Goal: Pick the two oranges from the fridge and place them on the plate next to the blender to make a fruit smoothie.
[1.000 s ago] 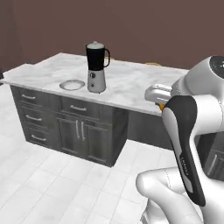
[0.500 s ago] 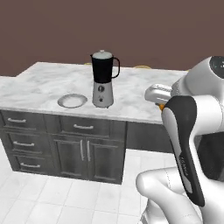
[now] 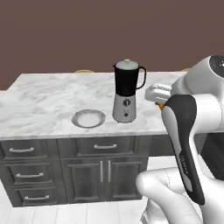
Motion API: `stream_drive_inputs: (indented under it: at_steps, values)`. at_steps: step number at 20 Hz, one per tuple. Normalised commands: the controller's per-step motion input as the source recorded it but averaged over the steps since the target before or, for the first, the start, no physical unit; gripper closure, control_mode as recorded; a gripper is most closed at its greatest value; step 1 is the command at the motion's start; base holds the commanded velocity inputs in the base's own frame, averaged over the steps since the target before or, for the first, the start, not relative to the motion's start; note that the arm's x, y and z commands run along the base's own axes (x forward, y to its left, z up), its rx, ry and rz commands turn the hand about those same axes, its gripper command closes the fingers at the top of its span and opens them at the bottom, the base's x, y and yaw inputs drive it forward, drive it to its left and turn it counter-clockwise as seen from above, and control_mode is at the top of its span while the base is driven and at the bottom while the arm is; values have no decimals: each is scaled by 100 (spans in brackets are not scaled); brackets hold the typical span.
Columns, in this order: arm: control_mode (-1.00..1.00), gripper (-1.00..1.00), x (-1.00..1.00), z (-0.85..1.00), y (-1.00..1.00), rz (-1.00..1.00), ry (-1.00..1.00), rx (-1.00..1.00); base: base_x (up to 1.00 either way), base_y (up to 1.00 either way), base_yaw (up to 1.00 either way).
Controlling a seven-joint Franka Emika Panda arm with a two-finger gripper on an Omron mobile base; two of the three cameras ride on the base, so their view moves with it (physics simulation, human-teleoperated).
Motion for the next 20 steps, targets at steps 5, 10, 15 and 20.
stream_drive_inputs:
  at_steps: [5, 10, 15, 20]
  values:
    - [100, 100, 0, 0, 0, 0, 0, 0, 0, 100, -37]
    - [100, 100, 0, 0, 0, 0, 0, 0, 53, 90, -25]
    - [100, 100, 0, 0, 0, 0, 0, 0, 47, 40, -7]
    - [-100, 100, 0, -13, -4, 0, 3, 0, 1, 0, 0]
